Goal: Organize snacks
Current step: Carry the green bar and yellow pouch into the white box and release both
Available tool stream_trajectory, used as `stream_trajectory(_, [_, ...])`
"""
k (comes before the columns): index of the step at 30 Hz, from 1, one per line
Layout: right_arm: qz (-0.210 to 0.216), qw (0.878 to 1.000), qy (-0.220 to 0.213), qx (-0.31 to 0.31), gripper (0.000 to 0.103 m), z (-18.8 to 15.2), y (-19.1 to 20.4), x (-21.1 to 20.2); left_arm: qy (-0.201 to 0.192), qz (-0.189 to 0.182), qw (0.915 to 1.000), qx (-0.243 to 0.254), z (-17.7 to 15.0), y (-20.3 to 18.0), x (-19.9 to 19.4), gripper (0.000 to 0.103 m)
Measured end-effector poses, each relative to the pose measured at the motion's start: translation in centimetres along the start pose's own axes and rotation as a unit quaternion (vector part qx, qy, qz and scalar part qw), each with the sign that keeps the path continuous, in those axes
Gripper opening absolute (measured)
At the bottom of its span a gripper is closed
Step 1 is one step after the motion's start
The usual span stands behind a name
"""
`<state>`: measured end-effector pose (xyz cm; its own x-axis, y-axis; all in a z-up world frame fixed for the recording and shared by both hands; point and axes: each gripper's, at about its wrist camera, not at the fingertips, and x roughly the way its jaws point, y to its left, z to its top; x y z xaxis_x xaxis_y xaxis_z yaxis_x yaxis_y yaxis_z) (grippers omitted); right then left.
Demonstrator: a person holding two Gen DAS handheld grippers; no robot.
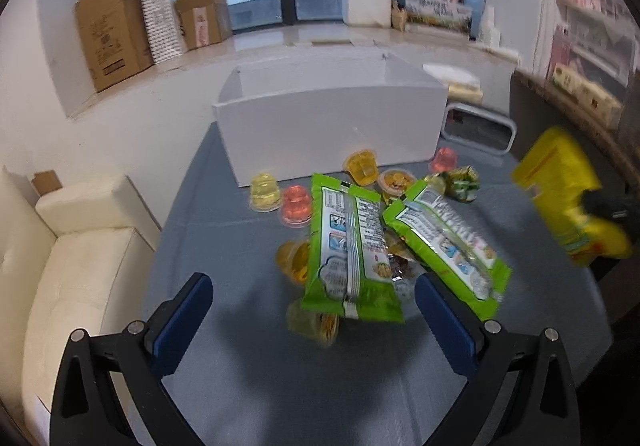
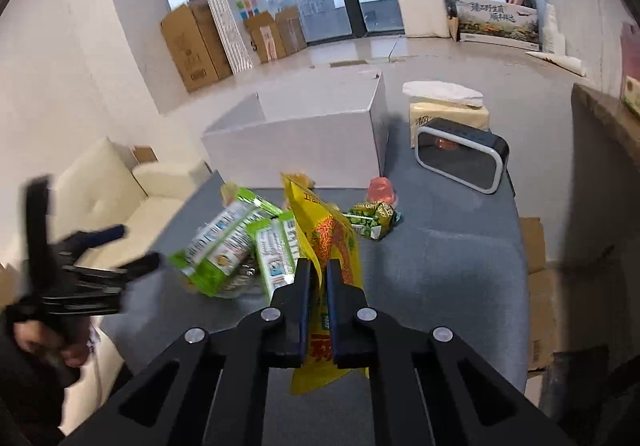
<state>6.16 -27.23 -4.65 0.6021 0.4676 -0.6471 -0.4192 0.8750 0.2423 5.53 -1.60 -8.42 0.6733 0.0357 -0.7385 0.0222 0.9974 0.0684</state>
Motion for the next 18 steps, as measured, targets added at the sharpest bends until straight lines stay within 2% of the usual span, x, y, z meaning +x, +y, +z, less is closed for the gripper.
stream_trajectory(6, [0.001,1.0,-0.016,-0.001,0.007,-0.2,0.7,-2.0,0.031,0.017,0.999,0.028,1.5,-1.5,5.8,0.103])
stream_trajectory(12, [0.008,1.0,-0.011,0.004,0.007,-0.6,1.1,-1.8,0.043,0.042,0.9955,0.074,1.5,-3.4,8.7,0.103])
stream_trajectory(14, [0.011,1.0,-0.01,0.005,0.007,-0.7,1.1,-1.7,0.062,0.055,0.9937,0.076,1.4,-3.5,9.8,0.093])
stream_trajectory(15, [0.012,1.0,-0.009,0.005,0.007,-0.7,1.2,-1.6,0.061,0.038,0.9953,0.065,1.5,-3.2,9.8,0.084])
stream_trajectory(16, [0.012,1.0,-0.009,0.005,0.007,-0.7,1.3,-1.5,0.058,0.039,0.9958,0.06,1.6,-3.0,9.6,0.07])
stream_trajectory(18, [0.014,1.0,-0.008,0.003,0.007,-0.8,1.4,-1.5,0.055,0.043,0.9959,0.057,1.8,-2.5,8.9,0.069])
